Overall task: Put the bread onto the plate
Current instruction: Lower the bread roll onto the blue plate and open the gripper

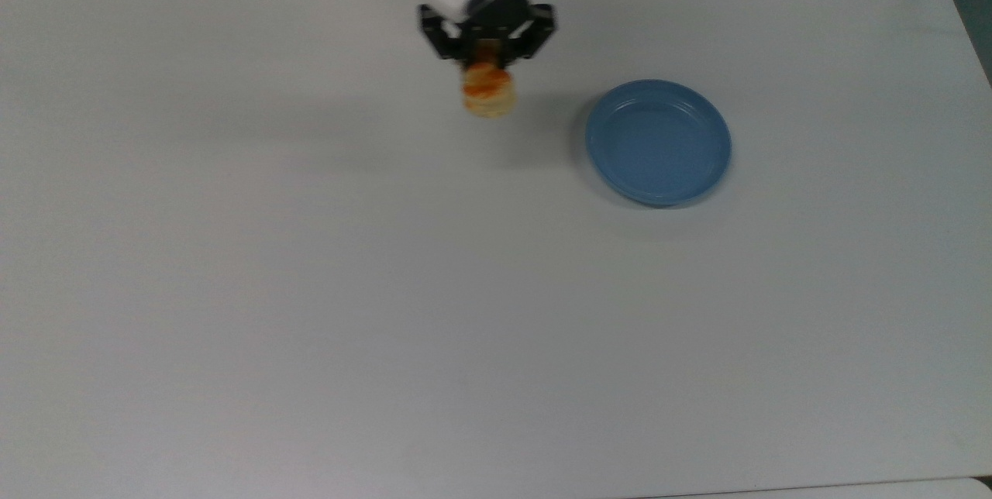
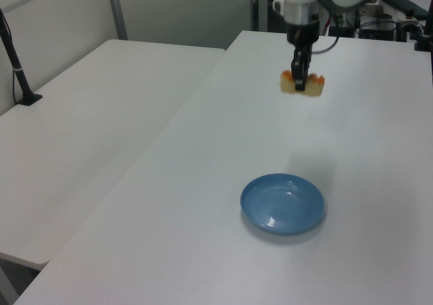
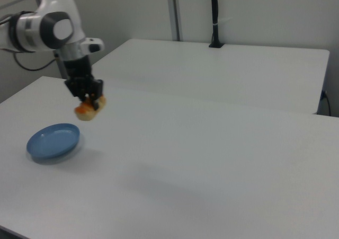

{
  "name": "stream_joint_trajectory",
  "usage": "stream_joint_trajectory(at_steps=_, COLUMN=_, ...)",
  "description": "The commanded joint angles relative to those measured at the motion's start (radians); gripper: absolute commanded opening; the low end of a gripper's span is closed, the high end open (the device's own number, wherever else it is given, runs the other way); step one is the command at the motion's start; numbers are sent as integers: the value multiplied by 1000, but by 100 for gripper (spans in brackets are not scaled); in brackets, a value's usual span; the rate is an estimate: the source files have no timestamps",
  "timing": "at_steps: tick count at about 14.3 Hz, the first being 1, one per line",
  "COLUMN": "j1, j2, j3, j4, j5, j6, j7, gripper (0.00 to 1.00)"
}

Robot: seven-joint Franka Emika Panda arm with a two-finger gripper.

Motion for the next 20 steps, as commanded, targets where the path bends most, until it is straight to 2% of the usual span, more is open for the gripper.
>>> stream_joint_trajectory(at_steps=1, j1=141, j2=53, j3=-17, j4=10, j5=58, j6=16, j7=138, gripper=38)
stream_joint_trajectory(at_steps=3, j1=206, j2=89, j3=-17, j4=13, j5=72, j6=95, j7=206, gripper=38)
stream_joint_trajectory(at_steps=6, j1=264, j2=170, j3=-9, j4=19, j5=82, j6=193, j7=308, gripper=38)
stream_joint_trajectory(at_steps=9, j1=263, j2=231, j3=57, j4=19, j5=81, j6=281, j7=359, gripper=38)
stream_joint_trajectory(at_steps=13, j1=264, j2=293, j3=77, j4=19, j5=73, j6=330, j7=395, gripper=39)
stream_joint_trajectory(at_steps=17, j1=263, j2=313, j3=81, j4=19, j5=66, j6=330, j7=390, gripper=41)
stream_joint_trajectory(at_steps=19, j1=263, j2=322, j3=81, j4=19, j5=56, j6=333, j7=388, gripper=49)
stream_joint_trajectory(at_steps=20, j1=261, j2=324, j3=81, j4=19, j5=50, j6=341, j7=387, gripper=56)
